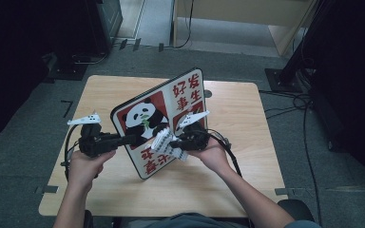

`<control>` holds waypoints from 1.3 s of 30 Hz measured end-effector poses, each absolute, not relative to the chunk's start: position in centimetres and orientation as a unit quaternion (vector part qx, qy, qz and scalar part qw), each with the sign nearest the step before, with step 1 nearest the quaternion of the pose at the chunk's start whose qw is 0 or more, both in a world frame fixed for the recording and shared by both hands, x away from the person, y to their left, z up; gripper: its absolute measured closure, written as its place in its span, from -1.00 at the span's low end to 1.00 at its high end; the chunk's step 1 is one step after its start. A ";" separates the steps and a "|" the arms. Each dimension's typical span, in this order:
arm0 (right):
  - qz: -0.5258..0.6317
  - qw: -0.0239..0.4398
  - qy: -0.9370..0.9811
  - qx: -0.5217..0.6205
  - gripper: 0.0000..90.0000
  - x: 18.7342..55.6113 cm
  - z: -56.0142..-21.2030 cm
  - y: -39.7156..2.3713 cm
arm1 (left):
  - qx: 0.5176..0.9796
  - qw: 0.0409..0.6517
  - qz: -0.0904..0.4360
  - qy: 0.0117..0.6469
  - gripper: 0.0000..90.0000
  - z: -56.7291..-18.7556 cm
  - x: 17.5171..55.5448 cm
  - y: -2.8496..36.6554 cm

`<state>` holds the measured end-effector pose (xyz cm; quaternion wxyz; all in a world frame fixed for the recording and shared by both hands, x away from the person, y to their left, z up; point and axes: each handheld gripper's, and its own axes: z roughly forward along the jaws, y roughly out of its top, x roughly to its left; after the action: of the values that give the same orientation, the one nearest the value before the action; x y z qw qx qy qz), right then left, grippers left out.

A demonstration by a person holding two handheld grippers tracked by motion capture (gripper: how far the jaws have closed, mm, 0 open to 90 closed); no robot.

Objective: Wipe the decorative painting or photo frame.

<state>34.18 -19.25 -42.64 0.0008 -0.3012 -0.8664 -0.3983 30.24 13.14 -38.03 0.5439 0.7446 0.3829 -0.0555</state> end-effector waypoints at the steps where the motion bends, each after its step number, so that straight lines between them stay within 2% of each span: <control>1: -0.396 0.001 -0.868 -0.300 0.78 34.1 -42.8 -19.3 | 0.745 0.544 -0.055 0.383 0.67 -38.0 30.2 13.1; 22: -0.366 0.043 -0.876 -0.312 0.78 33.2 -47.6 -19.4 | 0.742 0.547 -0.061 0.382 0.66 -38.1 30.3 13.1; 26: -0.348 0.043 -0.885 -0.306 0.79 33.1 -48.2 -19.3 | 0.744 0.545 -0.045 0.384 0.68 -38.0 30.1 13.0; 31: -0.352 0.042 -0.888 -0.294 0.80 33.2 -47.0 -19.4 | 0.743 0.546 -0.051 0.383 0.67 -38.1 30.2 13.0; 39: -0.380 0.049 -0.882 -0.274 0.81 33.3 -42.8 -19.6 | 0.742 0.548 -0.055 0.382 0.66 -38.2 30.2 13.1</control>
<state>33.28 -19.64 -42.83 0.0491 -0.2736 -0.8821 -0.3803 30.21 13.09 -38.20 0.5480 0.7419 0.3823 -0.0552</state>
